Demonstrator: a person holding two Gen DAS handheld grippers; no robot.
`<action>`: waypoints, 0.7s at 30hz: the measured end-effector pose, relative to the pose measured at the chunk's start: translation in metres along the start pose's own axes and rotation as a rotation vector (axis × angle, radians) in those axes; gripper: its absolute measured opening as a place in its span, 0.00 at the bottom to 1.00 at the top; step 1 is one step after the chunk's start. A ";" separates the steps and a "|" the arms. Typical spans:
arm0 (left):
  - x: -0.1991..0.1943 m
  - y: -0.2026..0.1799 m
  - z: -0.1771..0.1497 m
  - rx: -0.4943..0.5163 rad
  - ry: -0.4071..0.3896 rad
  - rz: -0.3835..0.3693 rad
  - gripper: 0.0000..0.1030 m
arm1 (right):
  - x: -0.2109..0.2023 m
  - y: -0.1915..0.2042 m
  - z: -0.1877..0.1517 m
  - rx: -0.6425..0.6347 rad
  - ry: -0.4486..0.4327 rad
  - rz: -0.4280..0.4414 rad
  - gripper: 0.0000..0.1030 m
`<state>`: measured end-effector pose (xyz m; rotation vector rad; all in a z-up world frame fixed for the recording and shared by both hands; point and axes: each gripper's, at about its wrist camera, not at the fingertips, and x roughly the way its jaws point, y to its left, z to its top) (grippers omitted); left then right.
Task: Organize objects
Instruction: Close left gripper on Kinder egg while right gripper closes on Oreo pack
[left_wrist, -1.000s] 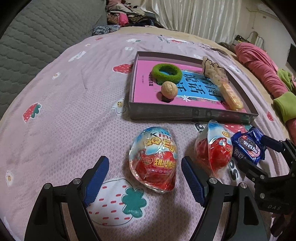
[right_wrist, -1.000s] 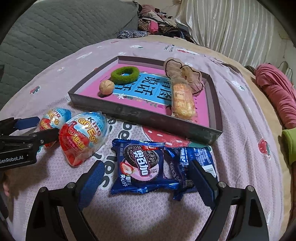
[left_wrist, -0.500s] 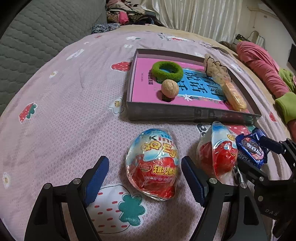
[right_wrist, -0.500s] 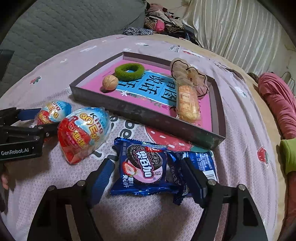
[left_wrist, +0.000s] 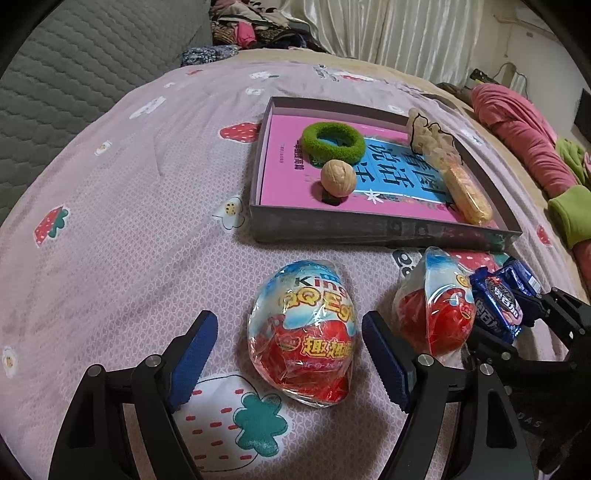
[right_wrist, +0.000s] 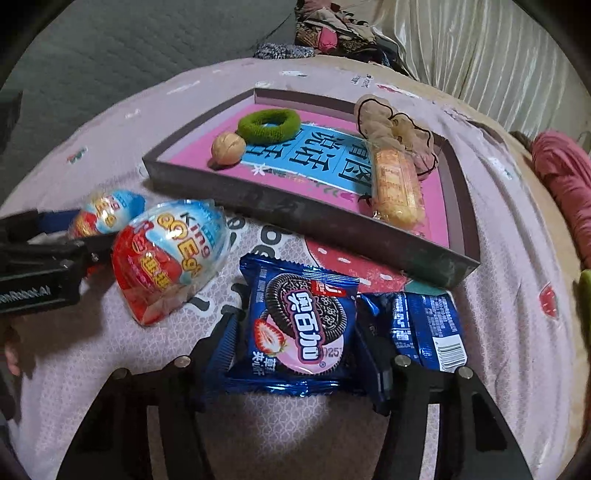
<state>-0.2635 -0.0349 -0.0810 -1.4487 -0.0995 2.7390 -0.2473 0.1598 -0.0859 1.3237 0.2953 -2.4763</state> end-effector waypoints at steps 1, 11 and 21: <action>0.000 0.000 0.000 -0.001 -0.001 -0.001 0.79 | 0.000 -0.002 0.000 0.007 -0.006 0.012 0.58; 0.006 -0.003 -0.001 0.017 0.015 -0.007 0.53 | -0.002 -0.004 0.001 0.026 -0.015 0.039 0.58; -0.001 -0.003 -0.001 0.011 0.003 -0.023 0.52 | -0.012 -0.007 0.001 0.052 -0.039 0.053 0.58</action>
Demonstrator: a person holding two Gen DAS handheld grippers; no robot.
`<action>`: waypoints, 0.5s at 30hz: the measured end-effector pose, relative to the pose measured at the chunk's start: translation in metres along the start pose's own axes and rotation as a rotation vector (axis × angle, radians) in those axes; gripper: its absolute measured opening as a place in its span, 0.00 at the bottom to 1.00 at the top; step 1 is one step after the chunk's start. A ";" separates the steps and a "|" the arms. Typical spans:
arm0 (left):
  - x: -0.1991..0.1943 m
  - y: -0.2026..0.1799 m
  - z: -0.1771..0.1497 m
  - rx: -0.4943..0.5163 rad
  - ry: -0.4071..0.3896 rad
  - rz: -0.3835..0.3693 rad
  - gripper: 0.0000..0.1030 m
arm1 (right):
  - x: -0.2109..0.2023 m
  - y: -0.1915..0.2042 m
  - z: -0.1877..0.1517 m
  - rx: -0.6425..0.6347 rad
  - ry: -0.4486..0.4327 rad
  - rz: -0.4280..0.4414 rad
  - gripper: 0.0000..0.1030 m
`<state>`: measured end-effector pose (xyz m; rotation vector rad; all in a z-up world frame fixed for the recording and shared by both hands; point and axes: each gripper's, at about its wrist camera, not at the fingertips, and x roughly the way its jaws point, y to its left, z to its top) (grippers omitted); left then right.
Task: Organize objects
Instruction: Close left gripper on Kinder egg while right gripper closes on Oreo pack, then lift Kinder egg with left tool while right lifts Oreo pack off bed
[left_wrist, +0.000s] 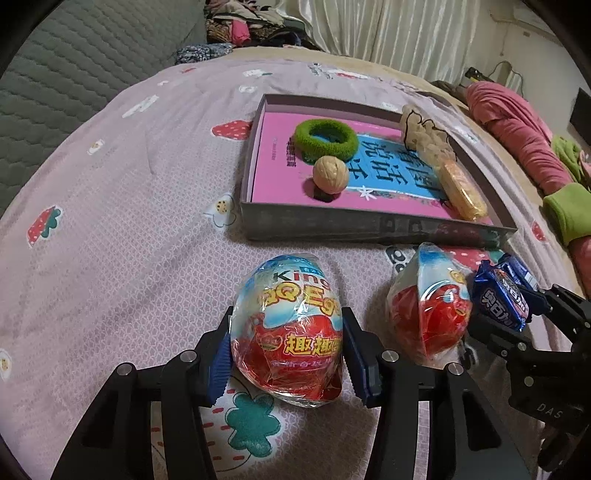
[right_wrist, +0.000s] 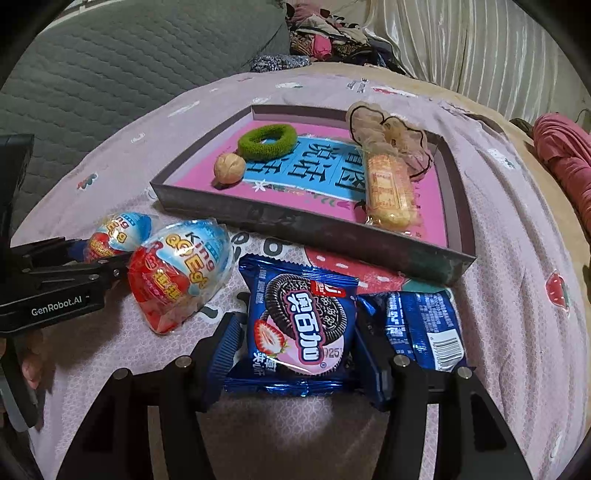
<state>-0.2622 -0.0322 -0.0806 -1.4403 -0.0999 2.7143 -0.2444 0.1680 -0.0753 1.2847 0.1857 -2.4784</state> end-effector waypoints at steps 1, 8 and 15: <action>-0.002 -0.001 0.000 0.004 -0.005 -0.002 0.52 | -0.002 0.000 0.000 -0.001 -0.003 0.000 0.58; -0.018 -0.006 0.000 0.023 -0.030 0.002 0.52 | -0.012 0.000 0.001 0.005 -0.016 0.004 0.58; -0.038 -0.009 -0.001 0.037 -0.071 0.009 0.52 | -0.027 0.002 -0.002 0.010 -0.033 0.005 0.58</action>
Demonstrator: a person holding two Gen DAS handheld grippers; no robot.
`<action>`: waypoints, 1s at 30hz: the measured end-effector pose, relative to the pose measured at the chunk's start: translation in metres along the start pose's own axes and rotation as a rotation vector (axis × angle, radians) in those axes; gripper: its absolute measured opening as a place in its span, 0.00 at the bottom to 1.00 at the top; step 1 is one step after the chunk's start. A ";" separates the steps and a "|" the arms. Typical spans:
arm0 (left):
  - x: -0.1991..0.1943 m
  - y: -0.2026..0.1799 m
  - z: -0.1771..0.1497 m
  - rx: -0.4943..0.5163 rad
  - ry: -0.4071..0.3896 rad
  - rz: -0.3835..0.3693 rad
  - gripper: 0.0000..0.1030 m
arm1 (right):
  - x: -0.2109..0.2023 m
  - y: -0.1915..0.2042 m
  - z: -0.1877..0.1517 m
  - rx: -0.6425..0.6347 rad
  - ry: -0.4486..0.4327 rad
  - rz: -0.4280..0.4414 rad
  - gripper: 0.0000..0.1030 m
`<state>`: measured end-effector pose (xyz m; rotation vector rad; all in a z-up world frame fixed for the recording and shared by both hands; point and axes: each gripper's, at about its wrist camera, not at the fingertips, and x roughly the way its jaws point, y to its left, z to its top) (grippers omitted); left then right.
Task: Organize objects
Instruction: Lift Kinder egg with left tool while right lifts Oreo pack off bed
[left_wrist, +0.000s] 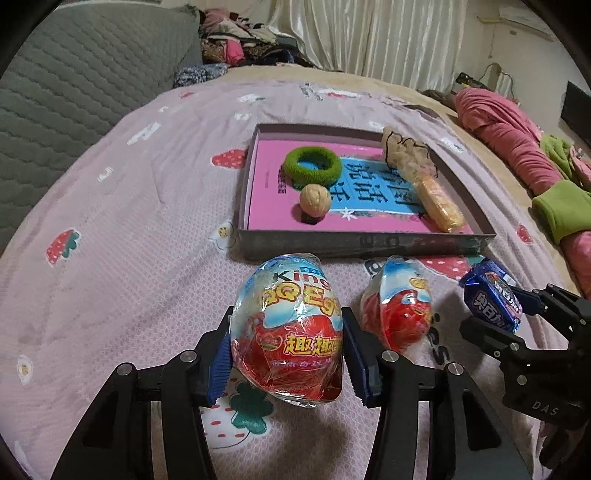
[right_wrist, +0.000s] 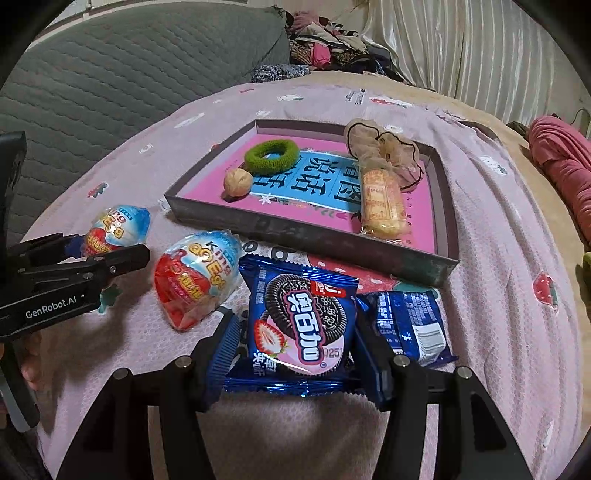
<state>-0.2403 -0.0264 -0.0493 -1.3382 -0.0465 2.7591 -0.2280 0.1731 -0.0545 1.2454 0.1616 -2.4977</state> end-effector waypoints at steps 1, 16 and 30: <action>-0.004 0.000 0.000 0.000 -0.008 0.000 0.52 | -0.003 0.001 0.000 -0.001 -0.003 0.000 0.58; -0.055 -0.012 -0.006 0.020 -0.094 -0.016 0.52 | -0.066 0.014 -0.007 -0.028 -0.073 -0.014 0.58; -0.120 -0.024 0.000 0.032 -0.210 -0.084 0.52 | -0.142 0.032 -0.002 -0.085 -0.204 -0.018 0.58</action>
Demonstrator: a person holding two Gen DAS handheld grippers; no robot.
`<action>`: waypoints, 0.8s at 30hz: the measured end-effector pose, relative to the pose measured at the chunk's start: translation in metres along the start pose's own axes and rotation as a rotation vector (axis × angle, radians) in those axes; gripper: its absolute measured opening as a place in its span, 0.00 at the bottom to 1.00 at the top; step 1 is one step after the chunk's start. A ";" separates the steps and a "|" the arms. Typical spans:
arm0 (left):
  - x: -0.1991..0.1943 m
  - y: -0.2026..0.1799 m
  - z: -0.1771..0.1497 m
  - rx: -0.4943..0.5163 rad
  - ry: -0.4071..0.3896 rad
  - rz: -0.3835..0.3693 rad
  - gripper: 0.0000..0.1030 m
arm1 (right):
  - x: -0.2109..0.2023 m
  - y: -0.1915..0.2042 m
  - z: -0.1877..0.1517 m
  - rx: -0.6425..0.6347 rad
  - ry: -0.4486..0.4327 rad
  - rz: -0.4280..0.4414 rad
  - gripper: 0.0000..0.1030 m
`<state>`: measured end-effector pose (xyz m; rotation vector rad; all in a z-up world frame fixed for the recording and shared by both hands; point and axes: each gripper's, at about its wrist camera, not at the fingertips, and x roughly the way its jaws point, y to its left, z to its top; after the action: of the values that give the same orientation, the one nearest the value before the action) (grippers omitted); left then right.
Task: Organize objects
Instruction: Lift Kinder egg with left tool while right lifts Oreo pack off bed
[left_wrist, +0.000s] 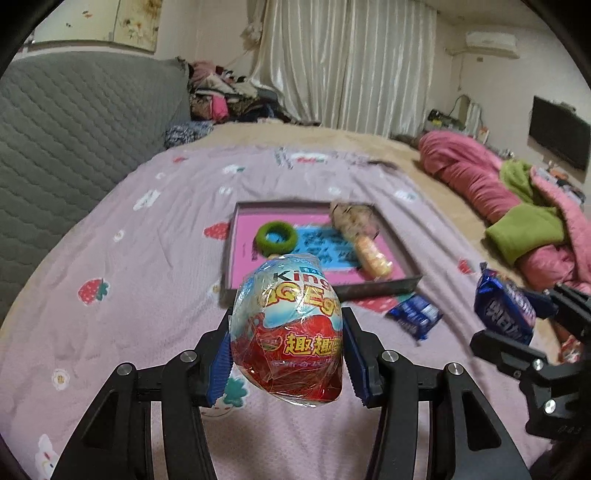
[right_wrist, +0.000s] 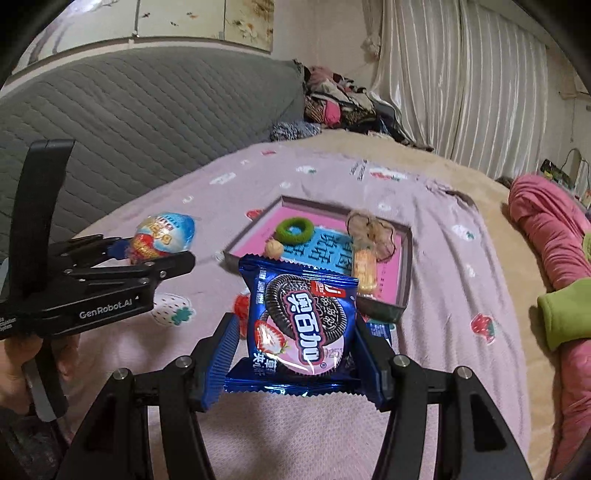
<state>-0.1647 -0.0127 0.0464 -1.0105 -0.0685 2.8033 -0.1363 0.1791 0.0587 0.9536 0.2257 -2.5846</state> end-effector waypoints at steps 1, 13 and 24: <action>-0.004 -0.001 0.002 -0.006 -0.007 -0.014 0.52 | -0.004 0.000 0.001 -0.003 -0.009 -0.003 0.58; -0.035 -0.011 0.015 0.018 -0.075 -0.002 0.52 | -0.035 -0.009 0.016 0.018 -0.089 -0.022 0.58; -0.054 -0.013 0.020 0.023 -0.124 0.002 0.52 | -0.049 -0.010 0.034 0.011 -0.152 -0.028 0.58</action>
<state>-0.1354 -0.0089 0.0972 -0.8312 -0.0497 2.8595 -0.1262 0.1935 0.1165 0.7577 0.1851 -2.6712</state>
